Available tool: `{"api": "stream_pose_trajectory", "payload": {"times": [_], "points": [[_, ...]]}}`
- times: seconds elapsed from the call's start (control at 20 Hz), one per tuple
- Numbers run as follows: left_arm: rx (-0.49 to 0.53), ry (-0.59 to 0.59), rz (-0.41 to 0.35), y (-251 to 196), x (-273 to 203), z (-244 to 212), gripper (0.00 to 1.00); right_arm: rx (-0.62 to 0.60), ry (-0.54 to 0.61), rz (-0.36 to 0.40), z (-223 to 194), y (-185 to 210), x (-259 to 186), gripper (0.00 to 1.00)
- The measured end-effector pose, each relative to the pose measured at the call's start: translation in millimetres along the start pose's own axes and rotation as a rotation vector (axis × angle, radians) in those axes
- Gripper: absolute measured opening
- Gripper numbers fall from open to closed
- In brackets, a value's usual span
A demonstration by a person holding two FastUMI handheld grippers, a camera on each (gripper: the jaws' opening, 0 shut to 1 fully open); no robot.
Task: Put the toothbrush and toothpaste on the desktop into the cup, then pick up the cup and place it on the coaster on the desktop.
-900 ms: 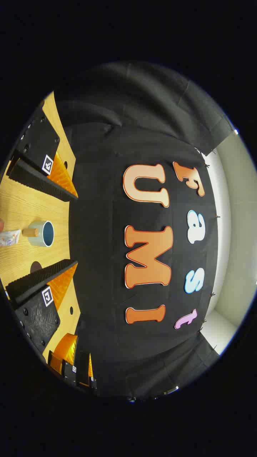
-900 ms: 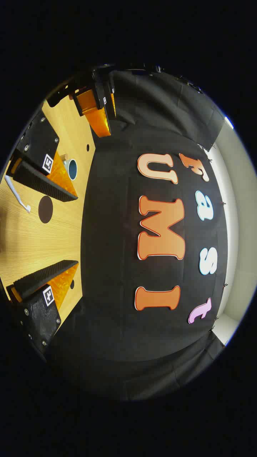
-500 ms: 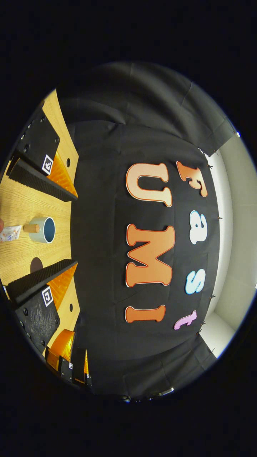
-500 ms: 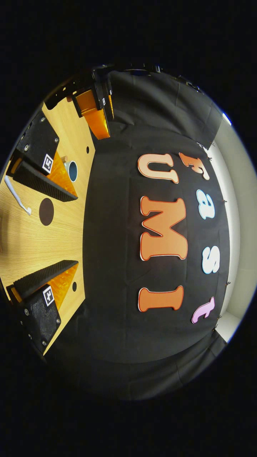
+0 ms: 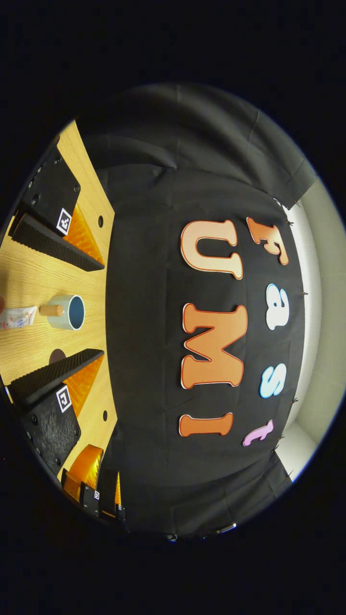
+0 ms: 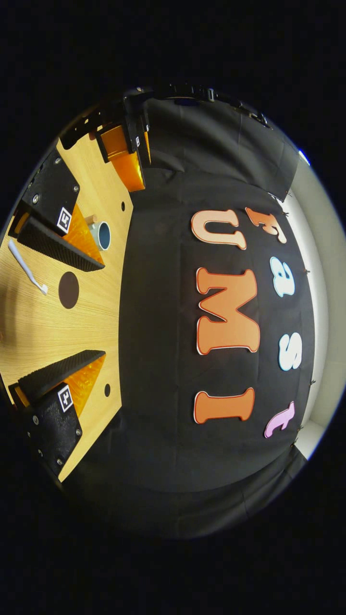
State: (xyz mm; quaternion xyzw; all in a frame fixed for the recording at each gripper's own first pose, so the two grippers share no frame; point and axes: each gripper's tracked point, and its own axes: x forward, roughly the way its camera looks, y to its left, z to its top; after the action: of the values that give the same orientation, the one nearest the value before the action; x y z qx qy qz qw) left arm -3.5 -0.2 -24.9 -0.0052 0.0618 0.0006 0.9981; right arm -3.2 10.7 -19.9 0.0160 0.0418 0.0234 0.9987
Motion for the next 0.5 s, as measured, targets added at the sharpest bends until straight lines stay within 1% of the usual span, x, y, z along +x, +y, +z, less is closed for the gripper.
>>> {"api": "stream_pose_trajectory", "payload": {"times": [0.2,0.45,0.5], "points": [[0.018,0.074,-0.001,2.0,0.1,-18.7,0.97,0.011,0.059,0.023,-14.8,9.0,0.1,0.98],[0.011,0.234,-0.016,0.1,1.9,-61.8,0.97,0.021,0.17,0.048,-45.4,19.8,2.1,0.98],[0.003,0.263,-0.016,0.7,2.7,-68.8,0.98,0.019,0.196,0.049,-51.7,21.6,2.2,0.97]]}}
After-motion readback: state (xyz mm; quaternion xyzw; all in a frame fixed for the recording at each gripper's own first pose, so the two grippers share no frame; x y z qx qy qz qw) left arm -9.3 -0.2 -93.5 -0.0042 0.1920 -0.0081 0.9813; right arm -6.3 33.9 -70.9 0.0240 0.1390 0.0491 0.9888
